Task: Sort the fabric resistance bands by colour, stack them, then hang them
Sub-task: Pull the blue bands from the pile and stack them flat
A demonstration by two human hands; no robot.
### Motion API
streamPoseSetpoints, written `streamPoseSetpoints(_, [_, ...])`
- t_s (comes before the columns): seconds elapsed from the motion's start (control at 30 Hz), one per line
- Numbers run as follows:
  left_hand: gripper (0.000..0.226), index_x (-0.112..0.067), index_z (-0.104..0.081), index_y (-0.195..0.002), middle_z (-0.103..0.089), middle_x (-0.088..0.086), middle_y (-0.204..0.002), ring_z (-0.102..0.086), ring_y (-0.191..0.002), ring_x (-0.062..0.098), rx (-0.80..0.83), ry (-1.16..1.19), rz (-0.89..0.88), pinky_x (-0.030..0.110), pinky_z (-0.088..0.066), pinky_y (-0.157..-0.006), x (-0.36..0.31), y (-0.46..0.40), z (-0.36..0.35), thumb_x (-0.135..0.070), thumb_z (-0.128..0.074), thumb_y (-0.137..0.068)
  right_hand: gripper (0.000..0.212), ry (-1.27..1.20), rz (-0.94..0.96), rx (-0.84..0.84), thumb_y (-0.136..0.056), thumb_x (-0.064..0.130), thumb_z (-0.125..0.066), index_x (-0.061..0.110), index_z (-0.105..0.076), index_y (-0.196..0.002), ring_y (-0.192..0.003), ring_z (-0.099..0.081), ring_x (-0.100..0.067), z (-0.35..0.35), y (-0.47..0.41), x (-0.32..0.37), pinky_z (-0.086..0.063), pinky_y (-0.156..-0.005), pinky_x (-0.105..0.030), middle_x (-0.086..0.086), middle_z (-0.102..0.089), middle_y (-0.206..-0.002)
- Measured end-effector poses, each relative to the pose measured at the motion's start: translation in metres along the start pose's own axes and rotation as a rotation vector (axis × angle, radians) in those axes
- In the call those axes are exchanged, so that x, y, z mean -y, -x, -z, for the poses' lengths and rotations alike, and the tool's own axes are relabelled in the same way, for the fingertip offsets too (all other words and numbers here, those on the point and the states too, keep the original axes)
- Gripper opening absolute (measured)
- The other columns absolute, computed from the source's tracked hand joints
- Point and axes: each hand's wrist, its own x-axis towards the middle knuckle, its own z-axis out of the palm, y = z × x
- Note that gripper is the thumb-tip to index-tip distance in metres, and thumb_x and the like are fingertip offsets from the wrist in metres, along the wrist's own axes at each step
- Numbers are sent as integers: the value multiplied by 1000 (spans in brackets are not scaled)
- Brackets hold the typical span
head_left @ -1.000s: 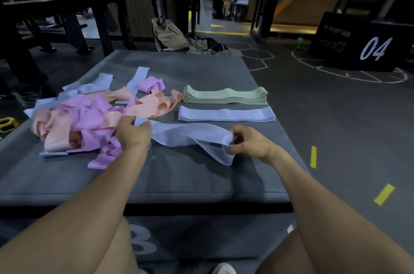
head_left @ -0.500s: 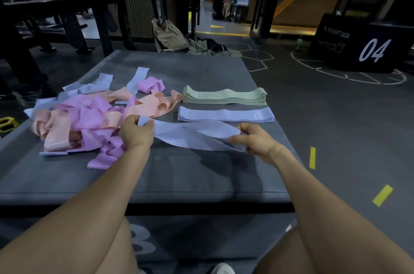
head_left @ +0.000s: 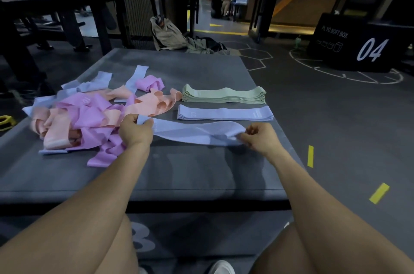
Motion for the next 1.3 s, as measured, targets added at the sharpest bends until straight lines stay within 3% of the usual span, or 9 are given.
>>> streamPoseSetpoints(0.17, [9,-9,-61,-89,-64,9,-93,-63,-90,37,-3,13,-16,53,-56,-76,-5,3,1,-14,-67,-83,10,213,135,-398,-77,7,-58,16,-55,-80,-72,-52,-20,5,-2,6,-40,-63,-28,2,-56,-79])
streamPoseSetpoints(0.33, [17,-2,-65,-95,-67,20,-99,-64,-87,35,144,-62,37,49,-55,-81,13,-7,-6,-12,-68,-81,18,441,198,-119,-82,-2,-52,16,-51,-87,-84,-54,-32,0,-7,-11,-45,-72,-33,-9,-46,-105])
streamPoseSetpoints(0.47, [22,2,-64,-102,-66,22,-99,-64,-93,38,188,-101,28,51,-54,-83,17,-9,-8,-12,-61,-86,12,301,108,39,-78,4,-63,15,-59,-75,-75,-52,-20,2,-8,-14,-36,-55,-21,-10,-54,-87])
streamPoseSetpoints(0.57, [23,2,-64,-102,-66,25,-103,-64,-94,40,187,-119,18,50,-53,-85,14,-7,-6,-15,-58,-87,29,104,-29,-35,-81,12,-60,13,-44,-58,-60,-37,-19,4,-9,-14,-28,-51,-27,-5,-42,-60])
streamPoseSetpoints(0.7, [21,3,-65,-93,-67,25,-98,-63,-93,40,175,-190,-24,46,-53,-85,10,-2,-2,-15,-55,-89,13,212,-93,-144,-86,18,-63,7,-57,-81,-76,-47,-21,3,-11,-16,-32,-65,-25,-7,-53,-77])
streamPoseSetpoints(0.83, [22,5,-67,-95,-66,26,-99,-61,-96,41,144,-246,-66,42,-51,-86,9,0,2,-12,-54,-89,26,134,-141,-138,-80,10,-70,2,-62,-103,-91,-56,-23,1,-12,-16,-35,-73,-23,-8,-61,-91])
streamPoseSetpoints(1.0, [21,2,-69,-96,-67,26,-99,-61,-93,40,101,-221,-141,41,-50,-83,7,1,4,-12,-56,-88,22,41,-152,-198,-79,0,-66,2,-65,-101,-84,-55,-21,4,-11,-13,-42,-72,-27,-7,-61,-88])
streamPoseSetpoints(1.17, [22,1,-69,-101,-67,18,-94,-58,-85,36,72,-150,-192,35,-46,-76,2,9,-1,-14,-56,-91,11,-101,-143,-300,-81,-1,-64,9,-61,-84,-77,-52,-20,9,-9,-12,-39,-66,-25,-3,-58,-77])
streamPoseSetpoints(1.3, [24,3,-68,-100,-61,11,-87,-52,-80,26,63,-156,-187,32,-44,-74,-6,6,-8,-16,-59,-90,14,-187,-119,-403,-81,0,-64,8,-64,-92,-76,-53,-19,15,-22,-10,-38,-67,-23,-4,-60,-81])
